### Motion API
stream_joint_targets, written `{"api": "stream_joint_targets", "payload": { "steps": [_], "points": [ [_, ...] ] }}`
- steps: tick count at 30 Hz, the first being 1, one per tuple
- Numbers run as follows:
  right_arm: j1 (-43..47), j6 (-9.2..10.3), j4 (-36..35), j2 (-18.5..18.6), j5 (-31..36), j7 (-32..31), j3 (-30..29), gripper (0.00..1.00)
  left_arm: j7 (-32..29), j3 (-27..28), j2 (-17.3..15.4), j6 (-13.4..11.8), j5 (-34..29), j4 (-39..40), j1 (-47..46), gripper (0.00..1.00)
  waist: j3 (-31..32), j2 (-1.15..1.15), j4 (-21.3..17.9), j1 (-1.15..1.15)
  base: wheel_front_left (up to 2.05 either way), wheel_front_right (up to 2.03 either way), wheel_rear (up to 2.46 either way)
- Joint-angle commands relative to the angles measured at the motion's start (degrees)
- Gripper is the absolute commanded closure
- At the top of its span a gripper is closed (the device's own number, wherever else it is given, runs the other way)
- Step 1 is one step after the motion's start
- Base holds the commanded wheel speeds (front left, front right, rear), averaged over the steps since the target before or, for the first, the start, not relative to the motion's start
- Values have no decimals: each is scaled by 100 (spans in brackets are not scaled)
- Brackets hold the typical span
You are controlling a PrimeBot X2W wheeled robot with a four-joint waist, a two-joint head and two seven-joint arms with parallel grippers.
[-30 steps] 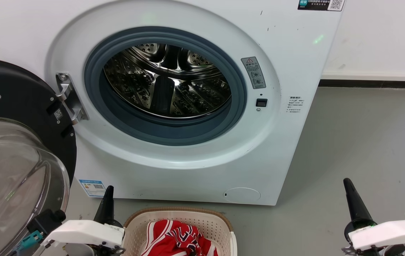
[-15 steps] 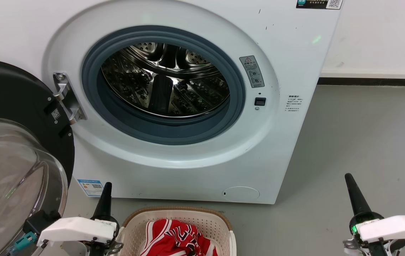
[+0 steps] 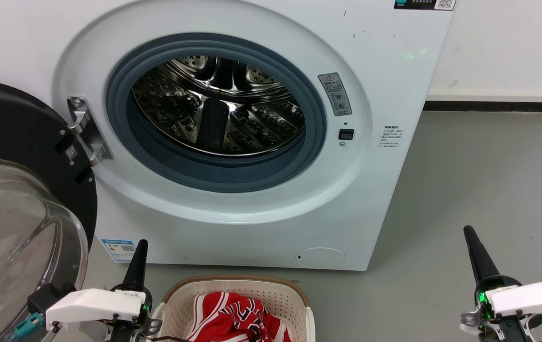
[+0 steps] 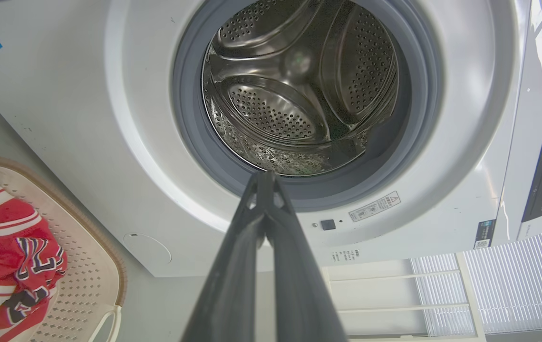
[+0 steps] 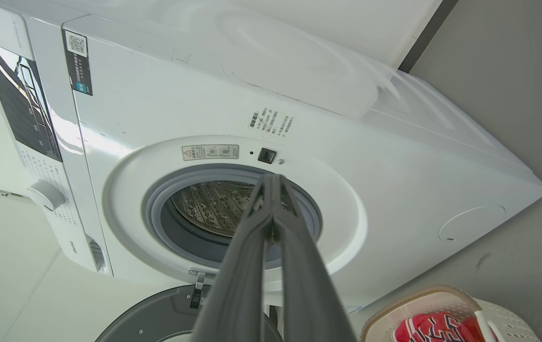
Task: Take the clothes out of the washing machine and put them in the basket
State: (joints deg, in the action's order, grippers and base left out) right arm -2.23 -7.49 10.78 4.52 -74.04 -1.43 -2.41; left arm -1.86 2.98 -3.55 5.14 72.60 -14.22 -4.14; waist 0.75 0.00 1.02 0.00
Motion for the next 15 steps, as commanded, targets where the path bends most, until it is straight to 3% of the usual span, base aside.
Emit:
{"api": "stream_joint_targets", "payload": {
  "steps": [1, 15],
  "points": [
    [-113, -1, -1, 28, -149, -18, -23, 100, -37, 45, -5, 49, 120, 48, -140, 100, -2, 0, -3, 0, 0, 0, 0],
    [-237, -1, 120, 15, -847, -143, -89, 100, -202, 169, 24, 120, 813, 38, -171, 100, -32, 0, -36, 0, 0, 0, 0]
  ]
}}
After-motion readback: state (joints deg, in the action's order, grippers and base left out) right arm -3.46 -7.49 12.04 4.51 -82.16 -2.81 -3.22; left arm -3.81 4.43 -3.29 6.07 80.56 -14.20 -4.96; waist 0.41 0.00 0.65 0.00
